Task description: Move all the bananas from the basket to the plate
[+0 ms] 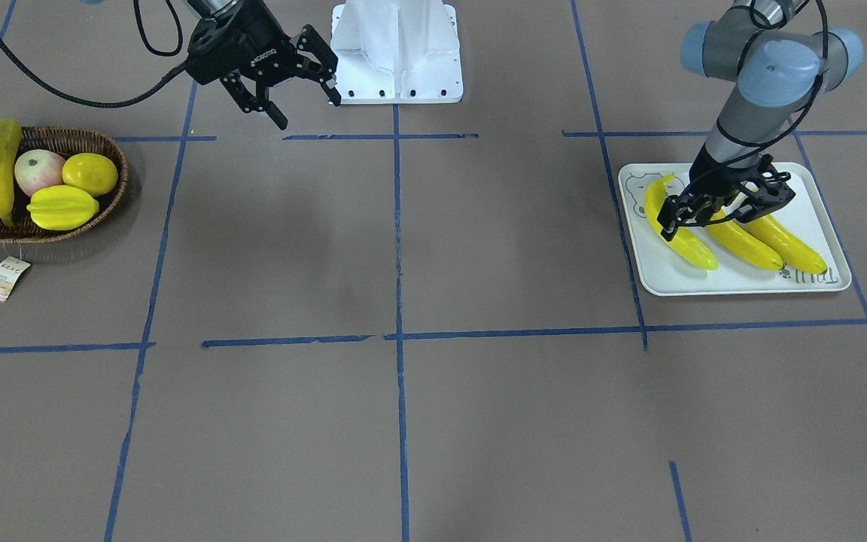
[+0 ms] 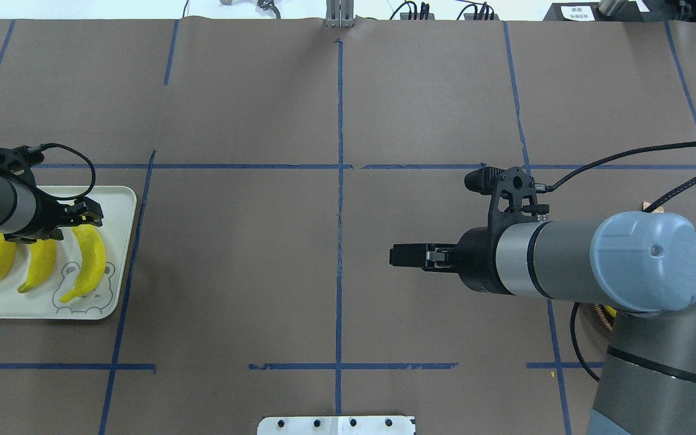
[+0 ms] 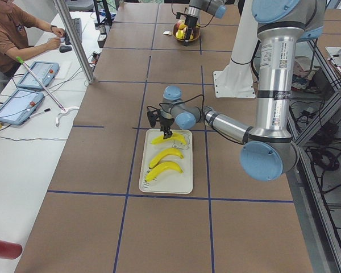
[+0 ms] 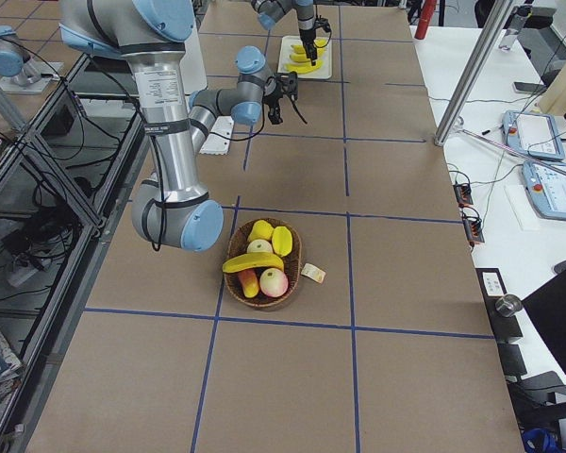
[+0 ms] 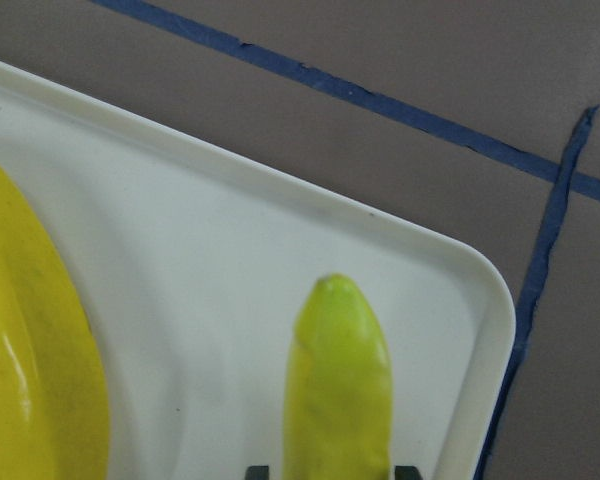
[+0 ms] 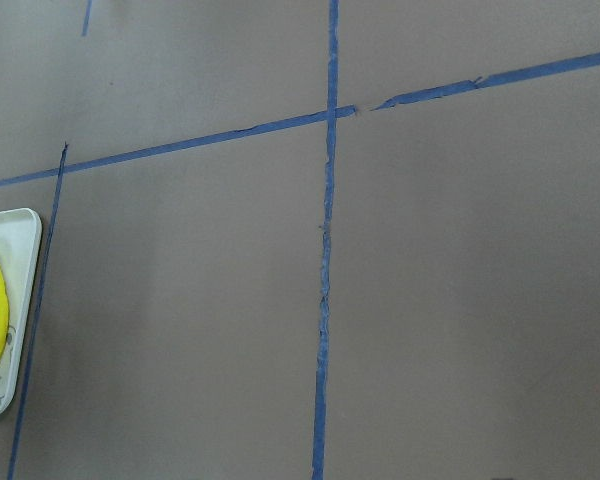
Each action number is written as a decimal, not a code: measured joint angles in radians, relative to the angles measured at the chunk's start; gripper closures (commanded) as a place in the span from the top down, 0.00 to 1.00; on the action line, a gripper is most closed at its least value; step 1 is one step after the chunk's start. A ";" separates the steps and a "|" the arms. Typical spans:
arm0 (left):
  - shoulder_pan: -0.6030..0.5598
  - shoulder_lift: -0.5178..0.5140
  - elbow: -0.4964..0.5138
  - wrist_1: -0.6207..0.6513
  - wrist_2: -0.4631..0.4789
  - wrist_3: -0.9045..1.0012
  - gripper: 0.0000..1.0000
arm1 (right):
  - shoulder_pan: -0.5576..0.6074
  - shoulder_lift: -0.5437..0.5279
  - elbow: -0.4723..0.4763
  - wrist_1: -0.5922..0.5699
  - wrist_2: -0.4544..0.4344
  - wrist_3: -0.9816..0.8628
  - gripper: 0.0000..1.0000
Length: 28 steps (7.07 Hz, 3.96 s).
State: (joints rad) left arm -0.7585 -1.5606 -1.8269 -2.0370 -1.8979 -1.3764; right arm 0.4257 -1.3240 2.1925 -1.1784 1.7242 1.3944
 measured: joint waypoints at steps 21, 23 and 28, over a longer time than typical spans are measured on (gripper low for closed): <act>-0.113 -0.090 -0.089 0.000 -0.205 0.060 0.99 | 0.346 -0.872 -0.267 0.593 0.258 -0.474 0.98; -0.113 -0.090 -0.089 0.000 -0.205 0.060 0.99 | 0.309 -0.867 -0.272 0.593 0.258 -0.473 0.81; -0.113 -0.092 -0.084 0.000 -0.205 0.060 0.99 | 0.299 -0.867 -0.275 0.594 0.261 -0.474 0.04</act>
State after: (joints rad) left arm -0.8713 -1.6522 -1.9106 -2.0371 -2.1031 -1.3162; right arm 0.7242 -2.1908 1.9177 -0.5843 1.9852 0.9206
